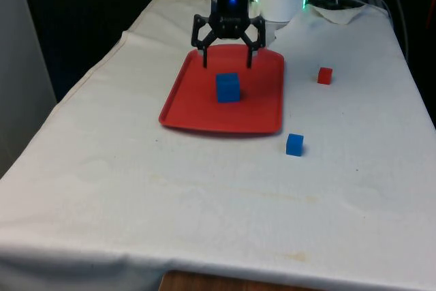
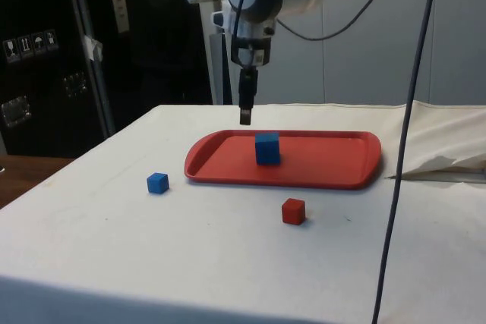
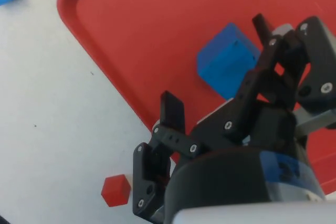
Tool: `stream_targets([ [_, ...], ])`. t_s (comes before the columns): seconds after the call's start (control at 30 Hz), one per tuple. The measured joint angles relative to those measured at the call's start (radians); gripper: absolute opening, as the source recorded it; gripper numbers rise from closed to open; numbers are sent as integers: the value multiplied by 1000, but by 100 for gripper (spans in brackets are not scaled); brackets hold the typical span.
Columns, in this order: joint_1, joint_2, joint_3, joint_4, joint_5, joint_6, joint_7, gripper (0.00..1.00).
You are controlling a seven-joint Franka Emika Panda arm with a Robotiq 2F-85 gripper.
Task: Pick up the largest block and place it onto the tray.
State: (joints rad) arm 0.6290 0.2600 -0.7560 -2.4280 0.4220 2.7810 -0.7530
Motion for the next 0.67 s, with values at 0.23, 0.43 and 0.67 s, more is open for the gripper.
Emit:
stream_targets([
  [0.23,0,-1,-13,36,-43,-34,26,100],
  [0.43,0,1,-24,64,-87,-61,56,100],
  [0.67,-1,12,-35,100,-125,-94,81,100],
])
